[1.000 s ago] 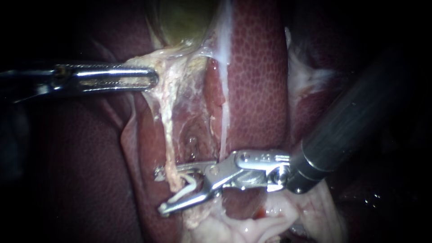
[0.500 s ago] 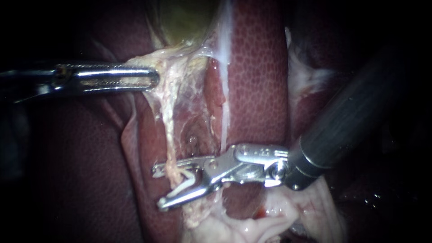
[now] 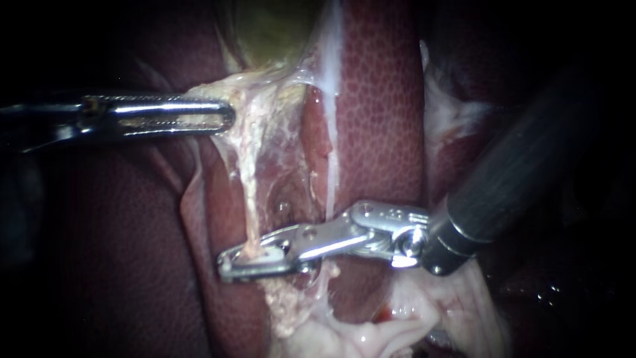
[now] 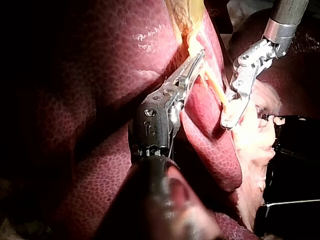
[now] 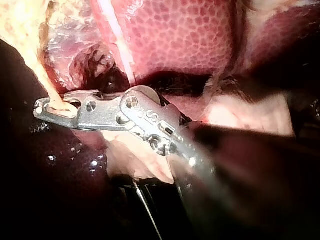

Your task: Clipping first clip left tube

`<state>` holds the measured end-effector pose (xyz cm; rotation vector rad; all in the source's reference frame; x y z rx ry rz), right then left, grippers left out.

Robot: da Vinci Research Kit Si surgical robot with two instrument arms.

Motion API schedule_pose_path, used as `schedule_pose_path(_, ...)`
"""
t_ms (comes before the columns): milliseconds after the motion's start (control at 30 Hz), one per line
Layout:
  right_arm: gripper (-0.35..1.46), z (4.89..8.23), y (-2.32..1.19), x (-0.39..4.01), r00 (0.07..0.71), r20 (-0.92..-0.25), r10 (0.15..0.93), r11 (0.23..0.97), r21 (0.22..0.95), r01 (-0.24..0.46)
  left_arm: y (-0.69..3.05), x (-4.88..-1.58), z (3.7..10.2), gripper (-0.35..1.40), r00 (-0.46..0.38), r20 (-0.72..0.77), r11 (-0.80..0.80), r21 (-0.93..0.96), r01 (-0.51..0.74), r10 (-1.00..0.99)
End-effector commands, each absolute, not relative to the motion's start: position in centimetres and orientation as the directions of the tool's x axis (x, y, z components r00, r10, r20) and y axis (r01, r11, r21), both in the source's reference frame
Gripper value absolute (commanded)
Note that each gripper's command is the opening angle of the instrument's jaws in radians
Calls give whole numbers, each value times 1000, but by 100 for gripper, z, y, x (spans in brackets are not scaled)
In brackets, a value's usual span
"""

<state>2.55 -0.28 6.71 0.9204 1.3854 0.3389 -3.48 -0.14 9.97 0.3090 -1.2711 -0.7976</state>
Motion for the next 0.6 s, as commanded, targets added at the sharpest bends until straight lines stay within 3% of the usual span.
schedule_pose_path(33,-35,671,-27,254,204,-688,696,627,721,295,-14,-348,997,-35,78,728,700,617,359,-681)
schedule_pose_path(600,-35,672,-26,252,205,-684,700,624,725,292,-14,-347,997,-35,78,728,700,617,359,-681)
